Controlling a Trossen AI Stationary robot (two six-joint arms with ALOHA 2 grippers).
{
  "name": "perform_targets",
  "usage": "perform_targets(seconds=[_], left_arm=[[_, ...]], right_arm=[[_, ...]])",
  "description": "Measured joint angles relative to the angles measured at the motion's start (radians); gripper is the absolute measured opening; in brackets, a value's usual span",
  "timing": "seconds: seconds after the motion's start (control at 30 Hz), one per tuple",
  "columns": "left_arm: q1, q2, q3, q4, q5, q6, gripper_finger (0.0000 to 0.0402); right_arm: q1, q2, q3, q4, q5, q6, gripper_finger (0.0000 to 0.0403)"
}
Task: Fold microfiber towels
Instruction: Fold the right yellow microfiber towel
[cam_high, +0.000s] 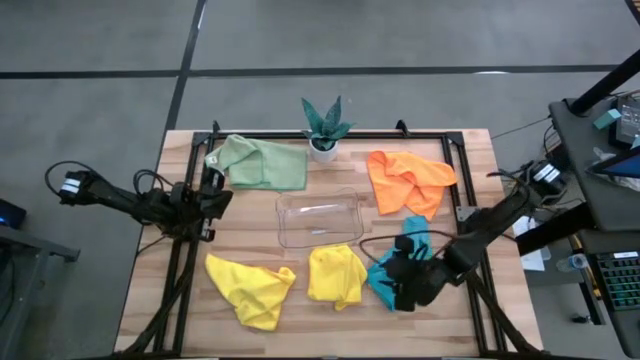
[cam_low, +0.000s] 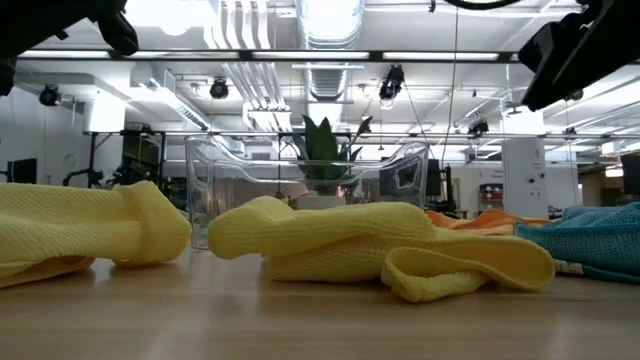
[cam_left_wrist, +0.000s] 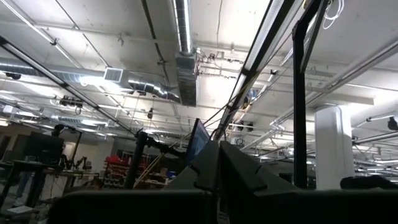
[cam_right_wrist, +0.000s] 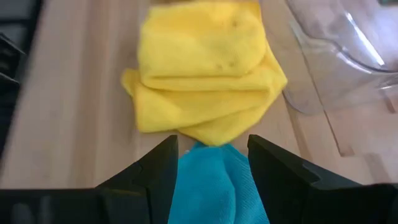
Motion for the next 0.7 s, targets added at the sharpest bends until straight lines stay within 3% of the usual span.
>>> perform_targets(seconds=[0.23,0.43,0.7], left_arm=[[0.000,-0.002,0.000,0.001,0.000,0.001,0.0000],[0.000,-0.001,0.001,0.003,0.000,0.002,0.0000],[0.000,-0.007,0.001,0.003,0.000,0.002,0.0000]], right_arm=[[0.000,0.180,0.155,-0.220,-0.008,0.078,0.0184],[0.000,0.291,0.218,-0.236,-0.076,0.068,0.0184],[0.000,0.363,0.252,-0.195,-0.057,0.012,0.0184]])
